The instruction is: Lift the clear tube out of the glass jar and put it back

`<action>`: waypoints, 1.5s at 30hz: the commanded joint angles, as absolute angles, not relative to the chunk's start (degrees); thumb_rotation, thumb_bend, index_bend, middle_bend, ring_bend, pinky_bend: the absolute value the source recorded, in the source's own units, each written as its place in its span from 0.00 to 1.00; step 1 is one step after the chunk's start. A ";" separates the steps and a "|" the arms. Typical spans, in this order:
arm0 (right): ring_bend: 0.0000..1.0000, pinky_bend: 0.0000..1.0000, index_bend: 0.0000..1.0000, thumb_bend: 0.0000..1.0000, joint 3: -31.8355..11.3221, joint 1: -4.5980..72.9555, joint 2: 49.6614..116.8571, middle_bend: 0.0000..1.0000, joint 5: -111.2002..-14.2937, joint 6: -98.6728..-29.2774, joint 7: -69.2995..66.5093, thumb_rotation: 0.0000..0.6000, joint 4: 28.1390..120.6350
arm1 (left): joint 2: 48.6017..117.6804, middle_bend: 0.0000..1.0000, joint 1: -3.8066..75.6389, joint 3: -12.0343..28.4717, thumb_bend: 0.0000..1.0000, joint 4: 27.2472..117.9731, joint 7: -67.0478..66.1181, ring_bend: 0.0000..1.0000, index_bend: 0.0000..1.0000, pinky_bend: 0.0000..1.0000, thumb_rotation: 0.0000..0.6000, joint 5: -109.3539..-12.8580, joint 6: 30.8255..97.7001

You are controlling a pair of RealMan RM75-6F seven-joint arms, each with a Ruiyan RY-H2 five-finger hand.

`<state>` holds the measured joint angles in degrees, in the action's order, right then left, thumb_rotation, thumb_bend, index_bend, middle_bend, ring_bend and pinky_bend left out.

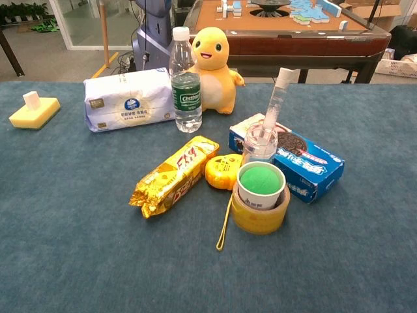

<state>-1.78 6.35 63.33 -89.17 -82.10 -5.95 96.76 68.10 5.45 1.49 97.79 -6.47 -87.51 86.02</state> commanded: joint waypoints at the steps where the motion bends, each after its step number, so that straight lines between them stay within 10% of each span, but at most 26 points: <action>1: 0.17 0.24 0.37 0.31 -1.80 6.58 63.55 0.34 -89.36 -81.91 -6.03 1.00 96.58 | 68.17 0.09 5.43 1.45 0.29 97.72 -6.52 0.14 0.23 0.04 1.00 -87.47 85.96; 45: 0.17 0.24 0.43 0.34 -15.95 35.79 77.91 0.28 -60.17 -52.89 12.74 1.00 97.76 | 68.13 0.09 4.19 1.06 0.29 96.57 -5.22 0.14 0.23 0.04 1.00 -87.39 86.52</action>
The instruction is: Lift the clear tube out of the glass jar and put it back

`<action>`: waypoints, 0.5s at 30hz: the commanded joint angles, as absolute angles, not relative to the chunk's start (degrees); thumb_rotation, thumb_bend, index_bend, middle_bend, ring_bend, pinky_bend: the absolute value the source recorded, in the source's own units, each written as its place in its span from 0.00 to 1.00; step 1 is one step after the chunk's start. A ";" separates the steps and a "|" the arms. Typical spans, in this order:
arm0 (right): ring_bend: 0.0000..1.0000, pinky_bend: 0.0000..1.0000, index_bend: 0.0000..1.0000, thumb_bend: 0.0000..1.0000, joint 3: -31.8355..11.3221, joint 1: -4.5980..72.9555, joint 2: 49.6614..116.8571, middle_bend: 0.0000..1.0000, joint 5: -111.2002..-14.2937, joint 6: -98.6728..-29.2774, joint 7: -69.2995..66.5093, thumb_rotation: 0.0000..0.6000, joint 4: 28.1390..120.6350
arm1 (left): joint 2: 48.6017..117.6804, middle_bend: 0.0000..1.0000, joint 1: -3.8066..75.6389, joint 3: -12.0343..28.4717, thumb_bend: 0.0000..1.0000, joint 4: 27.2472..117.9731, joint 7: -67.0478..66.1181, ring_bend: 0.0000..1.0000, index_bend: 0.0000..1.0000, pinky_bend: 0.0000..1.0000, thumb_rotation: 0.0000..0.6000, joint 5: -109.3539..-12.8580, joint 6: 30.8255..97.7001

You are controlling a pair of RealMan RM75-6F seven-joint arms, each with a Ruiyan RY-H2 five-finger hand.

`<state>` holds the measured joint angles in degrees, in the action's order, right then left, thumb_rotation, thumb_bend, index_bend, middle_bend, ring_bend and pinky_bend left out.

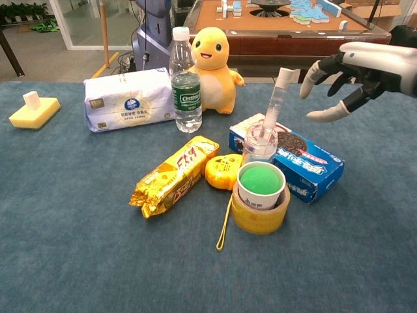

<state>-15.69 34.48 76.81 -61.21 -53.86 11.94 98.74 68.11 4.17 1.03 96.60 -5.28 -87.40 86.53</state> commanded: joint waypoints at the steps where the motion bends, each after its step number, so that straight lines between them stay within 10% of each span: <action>1: 0.17 0.24 0.43 0.34 -15.89 36.47 78.50 0.28 -59.72 -52.64 13.25 1.00 97.22 | 68.16 0.09 4.19 1.09 0.29 96.52 -5.15 0.14 0.23 0.04 1.00 -87.39 86.52; 15: 0.17 0.24 0.45 0.34 -15.26 40.80 82.52 0.28 -57.02 -51.42 14.12 1.00 93.57 | 68.23 0.09 4.17 1.25 0.29 95.96 -4.62 0.14 0.23 0.04 1.00 -86.90 86.20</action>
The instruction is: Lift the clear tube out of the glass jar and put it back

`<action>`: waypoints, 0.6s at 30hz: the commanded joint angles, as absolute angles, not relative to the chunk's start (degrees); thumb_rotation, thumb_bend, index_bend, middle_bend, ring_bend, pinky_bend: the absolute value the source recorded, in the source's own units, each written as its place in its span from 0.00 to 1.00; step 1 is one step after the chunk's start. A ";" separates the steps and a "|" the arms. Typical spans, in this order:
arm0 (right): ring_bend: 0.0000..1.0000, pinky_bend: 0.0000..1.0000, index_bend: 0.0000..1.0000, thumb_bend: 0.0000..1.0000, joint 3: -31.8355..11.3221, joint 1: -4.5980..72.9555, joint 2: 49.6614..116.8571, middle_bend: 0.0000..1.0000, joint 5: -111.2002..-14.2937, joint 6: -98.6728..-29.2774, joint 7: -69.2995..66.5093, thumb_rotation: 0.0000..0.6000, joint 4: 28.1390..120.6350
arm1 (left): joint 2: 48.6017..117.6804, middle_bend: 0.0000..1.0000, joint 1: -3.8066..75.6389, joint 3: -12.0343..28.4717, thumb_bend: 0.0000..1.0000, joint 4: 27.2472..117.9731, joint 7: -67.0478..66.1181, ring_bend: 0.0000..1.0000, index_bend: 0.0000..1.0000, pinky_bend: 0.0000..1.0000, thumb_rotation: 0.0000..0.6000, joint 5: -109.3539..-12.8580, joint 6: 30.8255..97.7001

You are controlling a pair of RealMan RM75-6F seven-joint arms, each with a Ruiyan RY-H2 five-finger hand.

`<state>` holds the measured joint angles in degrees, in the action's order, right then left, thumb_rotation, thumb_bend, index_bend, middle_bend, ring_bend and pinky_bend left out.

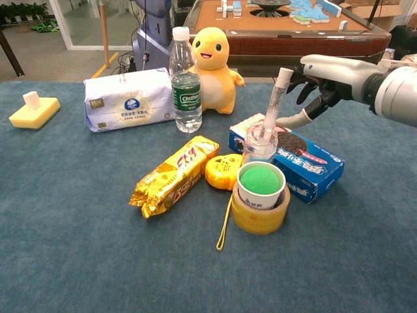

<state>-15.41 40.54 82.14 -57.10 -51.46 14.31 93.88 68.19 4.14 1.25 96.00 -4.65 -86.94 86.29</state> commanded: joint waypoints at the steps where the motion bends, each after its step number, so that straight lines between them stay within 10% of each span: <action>1: 0.17 0.24 0.45 0.35 -15.11 40.93 82.73 0.28 -57.05 -51.38 14.03 1.00 93.42 | 68.26 0.09 4.19 1.26 0.29 95.94 -4.61 0.14 0.23 0.04 1.00 -86.92 86.17; 18: 0.17 0.24 0.49 0.39 -13.72 42.27 85.08 0.30 -57.63 -51.43 11.71 1.00 90.87 | 68.33 0.09 3.89 1.28 0.29 95.37 -4.16 0.14 0.23 0.04 1.00 -86.56 86.29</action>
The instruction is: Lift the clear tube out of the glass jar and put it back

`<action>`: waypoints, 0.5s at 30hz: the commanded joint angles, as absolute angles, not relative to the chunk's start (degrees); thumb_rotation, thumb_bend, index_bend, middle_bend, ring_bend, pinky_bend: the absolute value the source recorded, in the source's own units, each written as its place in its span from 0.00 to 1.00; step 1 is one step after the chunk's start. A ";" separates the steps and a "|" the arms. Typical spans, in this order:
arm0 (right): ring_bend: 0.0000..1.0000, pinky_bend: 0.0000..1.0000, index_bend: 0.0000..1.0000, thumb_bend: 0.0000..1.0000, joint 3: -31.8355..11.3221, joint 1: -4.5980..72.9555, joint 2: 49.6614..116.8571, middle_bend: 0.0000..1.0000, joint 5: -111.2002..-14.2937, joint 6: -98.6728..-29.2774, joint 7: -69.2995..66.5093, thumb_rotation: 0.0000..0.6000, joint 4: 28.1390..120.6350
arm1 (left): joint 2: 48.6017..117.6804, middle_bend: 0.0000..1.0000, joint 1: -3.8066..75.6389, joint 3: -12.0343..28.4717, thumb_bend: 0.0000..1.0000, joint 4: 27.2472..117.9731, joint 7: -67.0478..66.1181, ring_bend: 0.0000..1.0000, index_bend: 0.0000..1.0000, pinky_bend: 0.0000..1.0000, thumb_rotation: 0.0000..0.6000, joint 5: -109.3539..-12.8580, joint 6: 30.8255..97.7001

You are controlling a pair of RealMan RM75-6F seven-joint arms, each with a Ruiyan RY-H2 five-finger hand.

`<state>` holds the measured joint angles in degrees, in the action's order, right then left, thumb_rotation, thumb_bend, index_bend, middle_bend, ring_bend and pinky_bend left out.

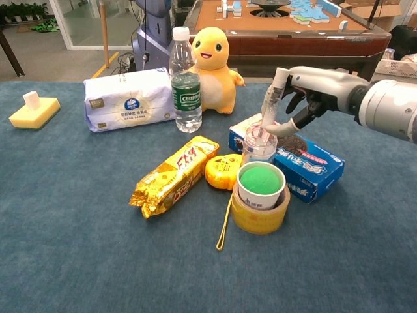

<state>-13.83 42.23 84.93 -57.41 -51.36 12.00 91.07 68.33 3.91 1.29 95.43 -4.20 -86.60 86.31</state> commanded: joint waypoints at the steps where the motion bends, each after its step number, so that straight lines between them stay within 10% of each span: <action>1: 0.17 0.24 0.49 0.40 -13.69 42.29 85.20 0.30 -57.76 -51.49 11.52 1.00 90.73 | 68.34 0.09 3.90 1.30 0.29 95.33 -4.14 0.14 0.23 0.04 1.00 -86.54 86.27; 15: 0.19 0.24 0.56 0.55 -13.17 41.82 86.38 0.36 -62.18 -53.18 7.40 1.00 90.58 | 68.42 0.09 3.61 1.28 0.29 94.71 -3.54 0.14 0.23 0.04 1.00 -86.34 86.41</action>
